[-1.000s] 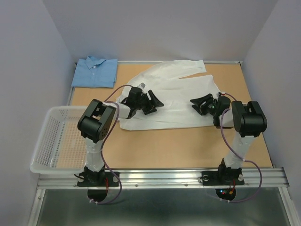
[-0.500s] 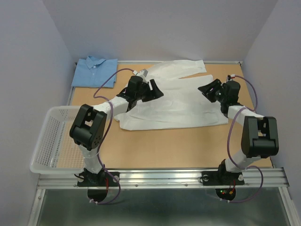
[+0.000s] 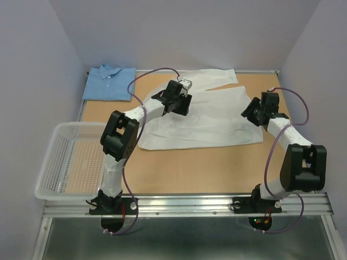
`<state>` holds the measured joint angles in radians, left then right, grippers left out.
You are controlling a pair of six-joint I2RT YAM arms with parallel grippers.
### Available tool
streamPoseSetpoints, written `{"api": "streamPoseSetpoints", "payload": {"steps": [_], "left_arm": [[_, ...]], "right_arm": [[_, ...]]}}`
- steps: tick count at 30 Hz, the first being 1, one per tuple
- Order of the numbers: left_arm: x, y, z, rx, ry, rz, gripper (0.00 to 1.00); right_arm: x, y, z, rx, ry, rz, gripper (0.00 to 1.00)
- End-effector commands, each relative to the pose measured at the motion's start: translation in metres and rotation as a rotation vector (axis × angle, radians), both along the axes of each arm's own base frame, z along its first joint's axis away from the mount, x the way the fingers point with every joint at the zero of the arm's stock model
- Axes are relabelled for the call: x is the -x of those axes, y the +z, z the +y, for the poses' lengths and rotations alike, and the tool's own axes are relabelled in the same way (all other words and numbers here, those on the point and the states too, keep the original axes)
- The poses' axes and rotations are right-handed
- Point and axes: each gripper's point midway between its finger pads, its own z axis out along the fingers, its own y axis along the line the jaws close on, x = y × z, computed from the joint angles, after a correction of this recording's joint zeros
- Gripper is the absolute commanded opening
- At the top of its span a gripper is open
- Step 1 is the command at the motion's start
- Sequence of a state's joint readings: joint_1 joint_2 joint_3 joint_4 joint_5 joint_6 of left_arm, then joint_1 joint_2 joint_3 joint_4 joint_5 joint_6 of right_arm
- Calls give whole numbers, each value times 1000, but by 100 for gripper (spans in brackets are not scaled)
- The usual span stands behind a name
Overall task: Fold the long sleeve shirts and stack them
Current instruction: Fold the shirt
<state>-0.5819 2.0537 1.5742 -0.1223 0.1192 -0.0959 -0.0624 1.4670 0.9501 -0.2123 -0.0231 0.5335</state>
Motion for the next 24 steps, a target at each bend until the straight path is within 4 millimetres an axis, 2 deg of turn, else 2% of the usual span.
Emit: {"api": "streamPoseSetpoints", "payload": {"steps": [1, 2, 7, 12, 17, 21, 24], "left_arm": [[1, -1, -11, -56, -93, -14, 62], [2, -11, -15, -65, -99, 0, 62], [-3, -23, -23, -77, -102, 11, 58], [0, -16, -35, -57, -131, 2, 57], [5, 6, -40, -14, -151, -32, 57], [5, -1, -42, -11, -157, -23, 57], [3, -14, -40, -35, -142, -3, 56]], "right_arm": [[11, -12, -11, 68, -23, 67, 54], [12, -17, -10, 64, -19, 80, 54], [12, -25, 4, 5, 36, 102, 53], [20, -45, 7, -14, 46, 153, 53], [25, -51, 7, -4, 55, 162, 53], [28, -60, 5, 2, 43, 187, 53], [33, -68, 2, 7, 19, 208, 53]]}}
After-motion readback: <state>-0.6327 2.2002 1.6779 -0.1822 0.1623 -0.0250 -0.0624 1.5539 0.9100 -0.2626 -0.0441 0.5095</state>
